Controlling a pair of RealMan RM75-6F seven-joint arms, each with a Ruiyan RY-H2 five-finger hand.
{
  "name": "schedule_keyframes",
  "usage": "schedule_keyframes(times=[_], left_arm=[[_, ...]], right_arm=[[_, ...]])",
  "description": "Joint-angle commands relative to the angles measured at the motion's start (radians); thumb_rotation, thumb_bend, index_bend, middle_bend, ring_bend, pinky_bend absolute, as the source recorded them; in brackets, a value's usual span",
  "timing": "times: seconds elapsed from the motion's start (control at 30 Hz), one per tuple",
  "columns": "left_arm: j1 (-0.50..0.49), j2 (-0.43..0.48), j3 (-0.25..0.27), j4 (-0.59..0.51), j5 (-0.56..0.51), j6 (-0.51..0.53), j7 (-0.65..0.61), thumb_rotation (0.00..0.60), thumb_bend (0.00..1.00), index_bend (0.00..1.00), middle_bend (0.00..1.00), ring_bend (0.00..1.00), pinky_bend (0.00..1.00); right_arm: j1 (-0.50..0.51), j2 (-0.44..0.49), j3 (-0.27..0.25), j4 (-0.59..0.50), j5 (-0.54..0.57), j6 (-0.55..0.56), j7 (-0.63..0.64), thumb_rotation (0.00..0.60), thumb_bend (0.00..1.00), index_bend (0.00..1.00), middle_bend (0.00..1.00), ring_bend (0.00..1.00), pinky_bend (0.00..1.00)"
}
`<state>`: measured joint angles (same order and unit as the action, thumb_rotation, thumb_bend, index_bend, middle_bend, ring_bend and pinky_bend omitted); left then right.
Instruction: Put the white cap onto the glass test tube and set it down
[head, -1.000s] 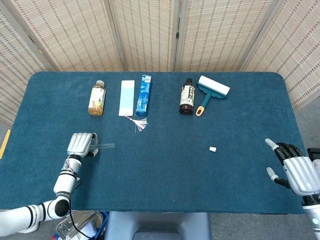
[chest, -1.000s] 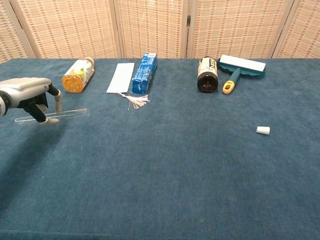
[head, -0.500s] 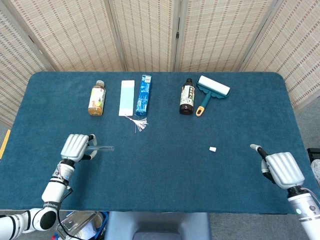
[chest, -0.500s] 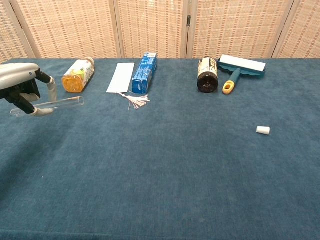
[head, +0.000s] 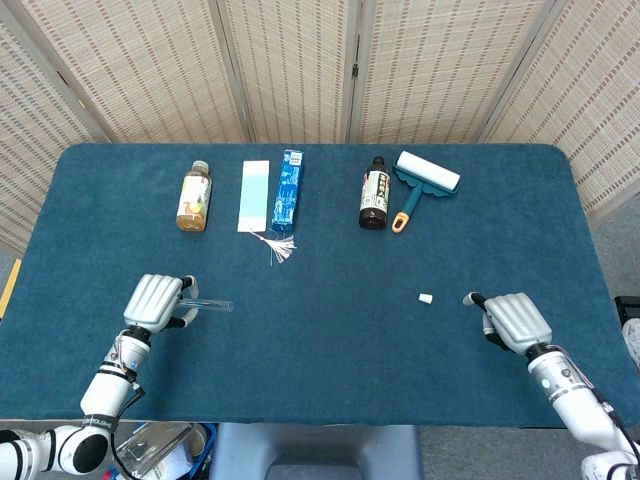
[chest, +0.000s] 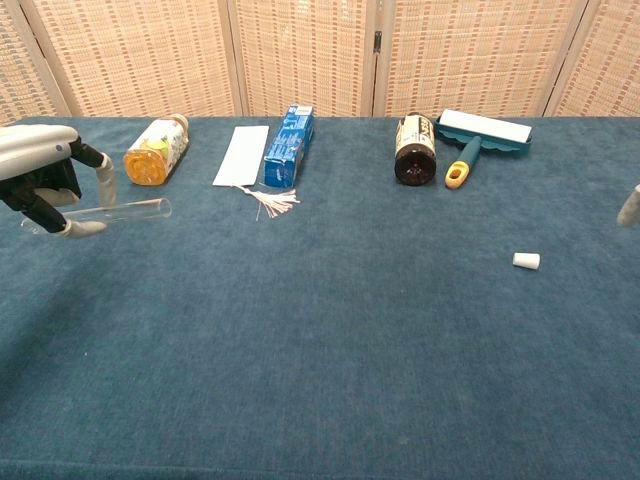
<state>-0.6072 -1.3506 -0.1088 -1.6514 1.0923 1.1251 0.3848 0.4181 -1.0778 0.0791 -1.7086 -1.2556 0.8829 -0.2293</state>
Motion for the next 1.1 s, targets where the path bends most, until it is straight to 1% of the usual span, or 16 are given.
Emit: schedule_keyframes(times=[0.03,0.27,0.63,1.1], left_arm=[[0.004,0.004,0.002,-0.011,0.004,0.004,0.006,0.6,0.36,0.66,1.0,1.0,1.0],[0.015,0.008,0.005,-0.023,0.005,0.008,0.012,0.6,0.36,0.66,1.0,1.0,1.0],[0.031,0.006,0.007,-0.022,0.013,0.01,0.002,0.6,0.36,0.66,1.0,1.0,1.0],[0.036,-0.007,0.003,-0.014,0.017,0.003,0.003,0.6,0.36,0.66,1.0,1.0,1.0]], right_arm=[[0.056,-0.057,0.012,0.051,0.062,-0.063,-0.021,0.6,1.0,0.28,1.0,1.0,1.0],[0.111,-0.129,0.009,0.113,0.136,-0.119,-0.046,0.6,1.0,0.28,1.0,1.0,1.0],[0.156,-0.176,-0.012,0.174,0.21,-0.148,-0.073,0.6,1.0,0.28,1.0,1.0,1.0],[0.204,-0.229,-0.022,0.232,0.231,-0.166,-0.073,0.6,1.0,0.28,1.0,1.0,1.0]])
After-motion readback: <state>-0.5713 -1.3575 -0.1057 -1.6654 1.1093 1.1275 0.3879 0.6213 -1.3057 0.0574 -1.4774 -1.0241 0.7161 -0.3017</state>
